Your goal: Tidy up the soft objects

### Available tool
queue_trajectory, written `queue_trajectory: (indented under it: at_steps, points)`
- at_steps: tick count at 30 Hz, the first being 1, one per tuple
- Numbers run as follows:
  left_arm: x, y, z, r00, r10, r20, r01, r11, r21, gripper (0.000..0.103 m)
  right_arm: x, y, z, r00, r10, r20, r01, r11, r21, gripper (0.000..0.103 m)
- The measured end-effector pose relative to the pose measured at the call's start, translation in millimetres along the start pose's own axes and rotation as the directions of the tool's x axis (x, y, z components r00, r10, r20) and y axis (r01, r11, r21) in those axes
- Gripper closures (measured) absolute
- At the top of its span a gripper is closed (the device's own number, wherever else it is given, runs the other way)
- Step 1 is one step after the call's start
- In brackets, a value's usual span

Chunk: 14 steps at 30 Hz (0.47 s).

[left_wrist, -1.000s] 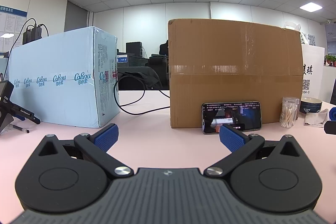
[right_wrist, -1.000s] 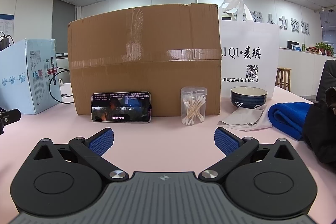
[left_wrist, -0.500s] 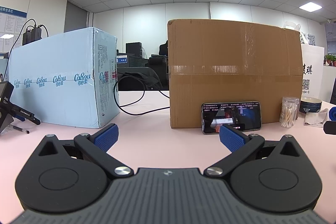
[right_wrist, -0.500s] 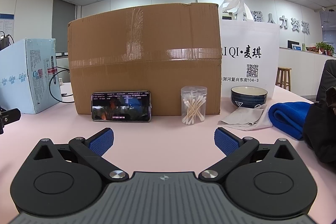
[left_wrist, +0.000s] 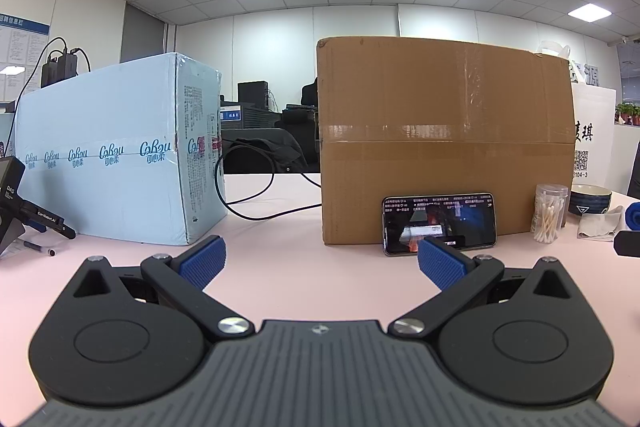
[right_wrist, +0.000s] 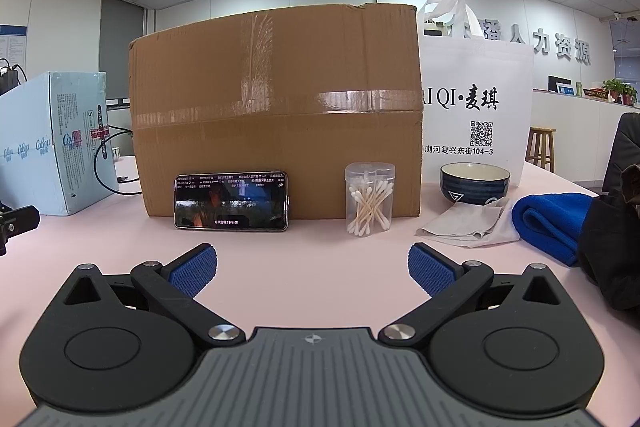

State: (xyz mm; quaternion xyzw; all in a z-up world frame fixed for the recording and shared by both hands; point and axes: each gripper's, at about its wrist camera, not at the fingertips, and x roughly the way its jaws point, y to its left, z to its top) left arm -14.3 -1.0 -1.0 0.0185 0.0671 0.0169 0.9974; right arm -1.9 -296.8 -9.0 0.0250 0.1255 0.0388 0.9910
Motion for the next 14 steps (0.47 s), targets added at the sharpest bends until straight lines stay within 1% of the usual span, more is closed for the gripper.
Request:
queue_trajectory:
  at_steps: [8,11,14]
  points:
    - [2.6,-1.5,0.3,1.000,-0.001,-0.008,0.002,1.000,0.004,0.000,2.1,-0.8,0.0,1.000,0.000,-0.015,0.000,1.000,0.007,0.000]
    - [4.0,-2.6,0.3,1.000,-0.001,-0.015,0.001,1.000,0.007,0.000,4.7,-2.0,0.0,1.000,-0.002,-0.029,0.002,1.000,0.015,0.000]
    - [5.7,-3.1,0.1,1.000,-0.004,-0.026,0.004,1.000,0.007,0.000,7.9,-3.1,0.2,0.998,-0.016,-0.062,0.017,1.000,0.018,0.000]
